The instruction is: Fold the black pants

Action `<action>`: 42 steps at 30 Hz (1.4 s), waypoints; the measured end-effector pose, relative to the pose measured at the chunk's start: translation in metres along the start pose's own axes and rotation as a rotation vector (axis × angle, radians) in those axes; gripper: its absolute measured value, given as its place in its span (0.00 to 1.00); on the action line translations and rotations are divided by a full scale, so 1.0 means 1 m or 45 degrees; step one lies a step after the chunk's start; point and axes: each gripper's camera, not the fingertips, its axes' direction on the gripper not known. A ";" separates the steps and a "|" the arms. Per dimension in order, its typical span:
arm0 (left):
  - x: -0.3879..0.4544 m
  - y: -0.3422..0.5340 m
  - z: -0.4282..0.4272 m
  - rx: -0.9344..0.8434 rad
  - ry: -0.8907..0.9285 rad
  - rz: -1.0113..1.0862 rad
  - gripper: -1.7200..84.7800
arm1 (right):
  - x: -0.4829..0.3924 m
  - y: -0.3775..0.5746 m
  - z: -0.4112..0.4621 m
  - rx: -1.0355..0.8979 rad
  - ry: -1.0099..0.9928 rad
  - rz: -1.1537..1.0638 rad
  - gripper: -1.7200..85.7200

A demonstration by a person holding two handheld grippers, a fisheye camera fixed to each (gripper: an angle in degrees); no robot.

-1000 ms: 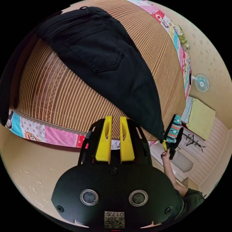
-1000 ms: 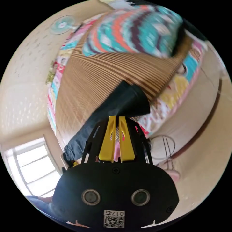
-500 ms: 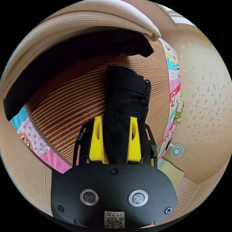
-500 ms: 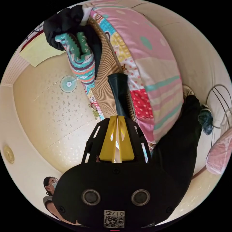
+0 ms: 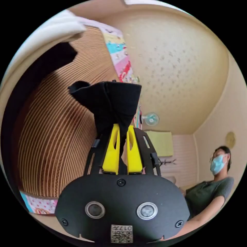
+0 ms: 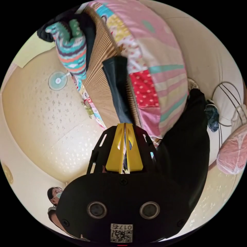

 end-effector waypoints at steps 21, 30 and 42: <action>0.020 0.189 0.289 -0.759 -0.686 0.341 0.16 | -0.037 -0.001 0.058 -0.336 0.518 -0.386 0.02; -0.129 0.170 0.303 -1.032 -0.638 -0.199 0.13 | -0.083 0.033 0.184 -0.527 0.994 -0.847 0.02; 0.073 0.117 0.264 -1.059 0.110 0.434 0.07 | -0.018 0.050 0.297 -0.803 0.707 -0.615 0.02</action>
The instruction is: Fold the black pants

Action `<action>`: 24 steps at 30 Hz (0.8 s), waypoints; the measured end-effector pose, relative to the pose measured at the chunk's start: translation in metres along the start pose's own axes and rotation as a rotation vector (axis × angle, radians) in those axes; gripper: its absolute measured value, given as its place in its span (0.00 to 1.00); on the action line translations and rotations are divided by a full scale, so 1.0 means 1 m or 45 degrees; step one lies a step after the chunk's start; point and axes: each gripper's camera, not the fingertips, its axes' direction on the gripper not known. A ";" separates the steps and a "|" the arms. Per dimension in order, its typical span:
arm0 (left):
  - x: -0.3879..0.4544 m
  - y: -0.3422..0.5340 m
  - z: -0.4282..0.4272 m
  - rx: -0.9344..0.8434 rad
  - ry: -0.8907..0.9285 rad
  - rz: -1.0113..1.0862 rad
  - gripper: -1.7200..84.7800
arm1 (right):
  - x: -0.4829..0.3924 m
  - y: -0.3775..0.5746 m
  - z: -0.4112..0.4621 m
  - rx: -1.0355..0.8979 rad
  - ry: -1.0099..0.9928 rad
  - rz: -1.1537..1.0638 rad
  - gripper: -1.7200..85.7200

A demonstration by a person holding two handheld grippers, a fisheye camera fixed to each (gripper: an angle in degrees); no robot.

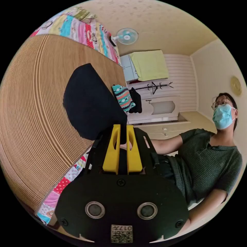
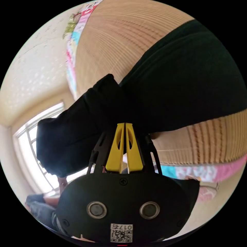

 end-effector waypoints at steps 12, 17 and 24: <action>-0.055 -0.123 0.157 -0.222 -0.034 -0.006 0.09 | 0.075 0.059 -0.117 0.143 -0.203 0.169 0.02; -0.149 -0.080 0.071 0.029 -0.569 -0.442 0.15 | 0.117 0.098 -0.163 0.254 -0.385 0.261 0.02; -0.309 -0.036 0.046 -0.078 -0.335 -0.933 0.15 | 0.111 0.112 -0.145 0.199 -0.641 0.266 0.03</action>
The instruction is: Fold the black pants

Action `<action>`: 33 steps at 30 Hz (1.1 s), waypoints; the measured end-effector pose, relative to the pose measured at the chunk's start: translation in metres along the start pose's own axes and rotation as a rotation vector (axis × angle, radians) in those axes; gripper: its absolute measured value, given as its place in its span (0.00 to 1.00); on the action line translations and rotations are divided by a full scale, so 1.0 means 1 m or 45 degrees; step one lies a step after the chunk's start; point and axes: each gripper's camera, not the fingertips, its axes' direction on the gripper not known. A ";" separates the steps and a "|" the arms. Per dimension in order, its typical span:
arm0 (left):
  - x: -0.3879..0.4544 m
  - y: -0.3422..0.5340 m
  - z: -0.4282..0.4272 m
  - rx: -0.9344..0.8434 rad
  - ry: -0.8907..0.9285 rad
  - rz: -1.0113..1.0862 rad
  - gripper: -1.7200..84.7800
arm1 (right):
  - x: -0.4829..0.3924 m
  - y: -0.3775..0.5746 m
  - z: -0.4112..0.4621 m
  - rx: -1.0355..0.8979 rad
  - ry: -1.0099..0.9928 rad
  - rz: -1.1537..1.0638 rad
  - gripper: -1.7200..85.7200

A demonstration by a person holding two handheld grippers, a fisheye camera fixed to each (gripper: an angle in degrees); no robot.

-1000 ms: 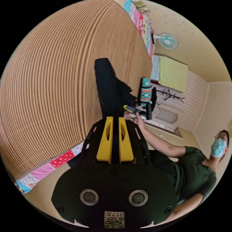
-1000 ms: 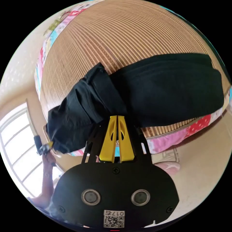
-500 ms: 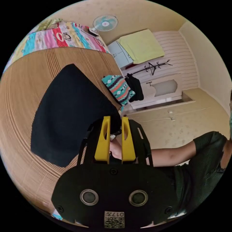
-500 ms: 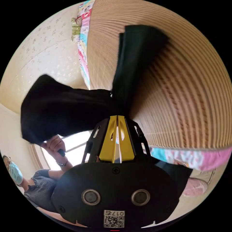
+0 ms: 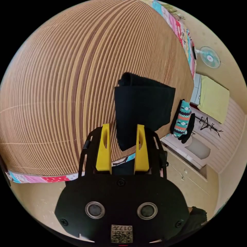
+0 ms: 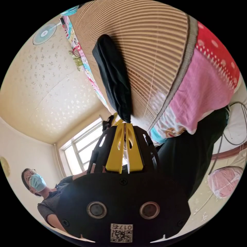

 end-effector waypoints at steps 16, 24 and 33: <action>0.106 0.092 0.014 -0.397 -0.292 0.759 0.10 | 0.004 0.054 -0.077 0.400 -0.081 0.015 0.14; -0.019 0.018 -0.043 -0.279 0.060 0.050 0.17 | -0.011 0.039 -0.022 0.194 -0.132 -0.056 0.20; 0.023 0.074 -0.014 -0.592 0.278 0.058 0.03 | -0.001 0.050 -0.022 0.389 -0.158 -0.010 0.26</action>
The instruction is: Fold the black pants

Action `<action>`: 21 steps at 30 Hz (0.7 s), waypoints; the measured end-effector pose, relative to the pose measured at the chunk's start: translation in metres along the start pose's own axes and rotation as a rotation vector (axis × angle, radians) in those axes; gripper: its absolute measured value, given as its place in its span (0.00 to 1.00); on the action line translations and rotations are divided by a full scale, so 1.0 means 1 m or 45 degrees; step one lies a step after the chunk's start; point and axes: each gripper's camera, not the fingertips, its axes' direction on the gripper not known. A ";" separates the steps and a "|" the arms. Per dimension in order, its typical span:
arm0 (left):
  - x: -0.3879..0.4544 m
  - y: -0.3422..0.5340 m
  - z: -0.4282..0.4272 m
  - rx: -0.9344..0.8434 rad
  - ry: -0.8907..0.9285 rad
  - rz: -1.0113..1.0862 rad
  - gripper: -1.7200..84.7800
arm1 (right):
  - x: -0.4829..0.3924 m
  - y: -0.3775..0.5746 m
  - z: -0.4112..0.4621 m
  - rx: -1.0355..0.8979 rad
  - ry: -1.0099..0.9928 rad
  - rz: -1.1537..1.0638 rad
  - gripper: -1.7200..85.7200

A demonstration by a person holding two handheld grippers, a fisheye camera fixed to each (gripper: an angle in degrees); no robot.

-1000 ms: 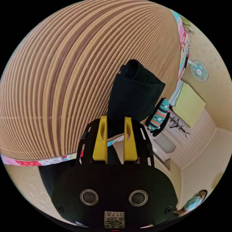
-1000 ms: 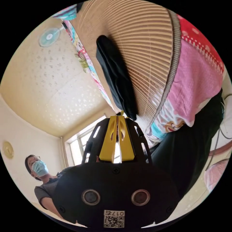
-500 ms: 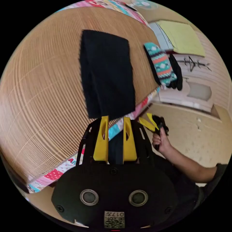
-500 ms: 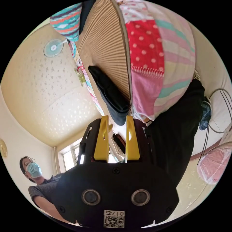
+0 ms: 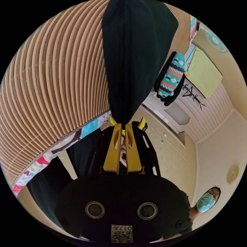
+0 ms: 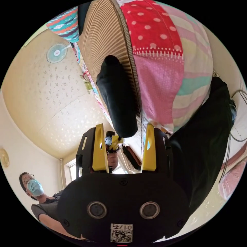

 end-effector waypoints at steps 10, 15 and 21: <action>0.043 0.072 0.011 0.015 0.170 -0.036 0.02 | -0.024 -0.044 0.027 -0.281 -0.301 -0.137 0.21; 0.086 0.102 0.029 -0.070 0.030 0.023 0.01 | -0.031 -0.059 0.064 -0.421 -0.361 0.024 0.21; 0.116 0.151 0.017 -0.100 0.070 0.148 0.01 | -0.150 -0.088 0.073 -0.428 -0.531 -0.209 0.20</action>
